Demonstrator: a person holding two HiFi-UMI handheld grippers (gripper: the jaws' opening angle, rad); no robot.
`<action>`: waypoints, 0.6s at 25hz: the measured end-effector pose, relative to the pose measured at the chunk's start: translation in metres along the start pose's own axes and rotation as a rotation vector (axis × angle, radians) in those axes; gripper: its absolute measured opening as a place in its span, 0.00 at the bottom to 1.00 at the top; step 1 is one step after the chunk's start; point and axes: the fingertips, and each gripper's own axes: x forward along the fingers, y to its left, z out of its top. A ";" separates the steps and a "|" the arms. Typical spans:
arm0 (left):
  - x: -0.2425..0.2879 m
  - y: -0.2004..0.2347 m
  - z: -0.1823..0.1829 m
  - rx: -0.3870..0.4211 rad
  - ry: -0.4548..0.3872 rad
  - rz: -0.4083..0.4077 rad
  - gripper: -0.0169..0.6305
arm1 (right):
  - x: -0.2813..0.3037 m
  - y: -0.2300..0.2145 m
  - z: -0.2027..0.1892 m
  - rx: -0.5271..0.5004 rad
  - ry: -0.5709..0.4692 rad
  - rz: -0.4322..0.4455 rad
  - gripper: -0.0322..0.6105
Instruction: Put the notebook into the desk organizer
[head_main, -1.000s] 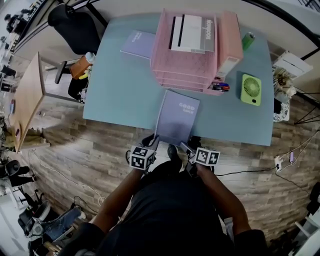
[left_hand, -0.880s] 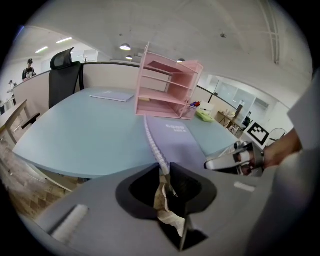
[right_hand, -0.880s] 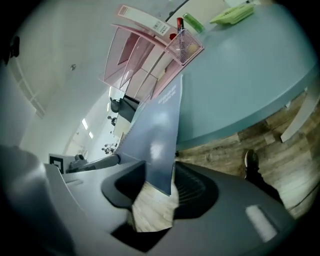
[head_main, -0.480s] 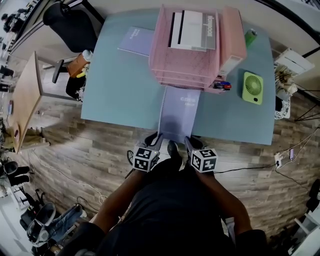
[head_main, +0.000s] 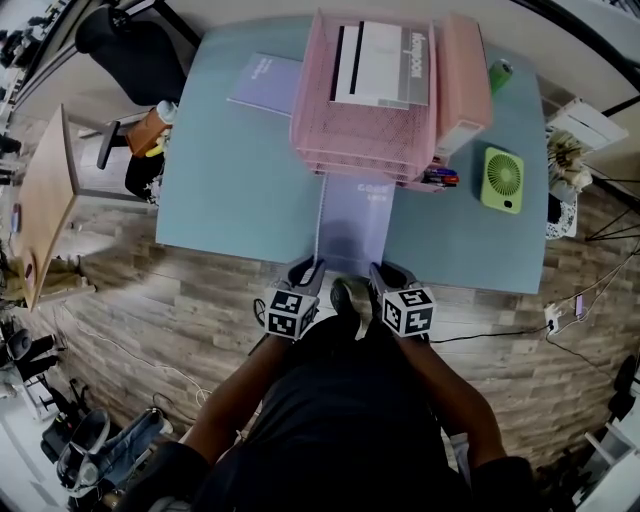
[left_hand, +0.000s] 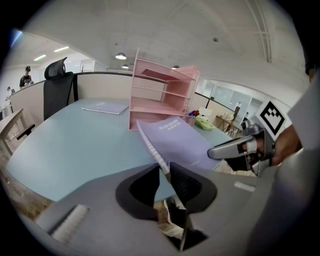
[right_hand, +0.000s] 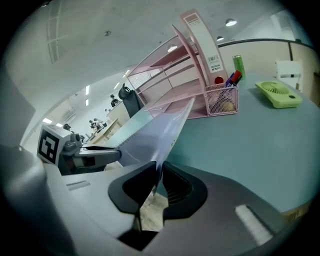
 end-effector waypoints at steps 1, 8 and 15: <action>0.003 0.002 0.001 -0.007 0.001 0.003 0.23 | 0.004 -0.002 0.004 -0.005 0.002 -0.001 0.12; 0.032 0.018 0.027 -0.019 0.004 0.010 0.23 | 0.026 -0.023 0.033 0.018 -0.001 -0.023 0.12; 0.064 0.029 0.055 -0.035 0.004 0.020 0.23 | 0.042 -0.046 0.065 0.024 -0.004 -0.051 0.12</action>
